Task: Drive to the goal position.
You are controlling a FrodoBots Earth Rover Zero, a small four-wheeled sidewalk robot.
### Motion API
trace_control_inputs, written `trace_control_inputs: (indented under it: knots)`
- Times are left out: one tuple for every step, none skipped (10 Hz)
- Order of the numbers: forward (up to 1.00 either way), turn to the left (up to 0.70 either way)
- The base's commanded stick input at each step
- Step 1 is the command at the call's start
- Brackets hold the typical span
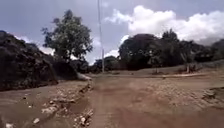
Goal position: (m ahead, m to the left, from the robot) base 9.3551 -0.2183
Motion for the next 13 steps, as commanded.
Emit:
trace_control_inputs:
  knots:
    - [0.70,0.00]
    - [0.70,0.00]
    - [0.70,0.00]
    - [0.70,0.00]
    - [0.70,0.00]
    - [0.70,-0.21]
    - [0.70,-0.27]
    - [0.70,-0.27]
    - [0.70,-0.27]
    - [0.70,-0.27]
    - [0.70,-0.27]
    - [0.70,-0.27]
    - [0.70,-0.27]
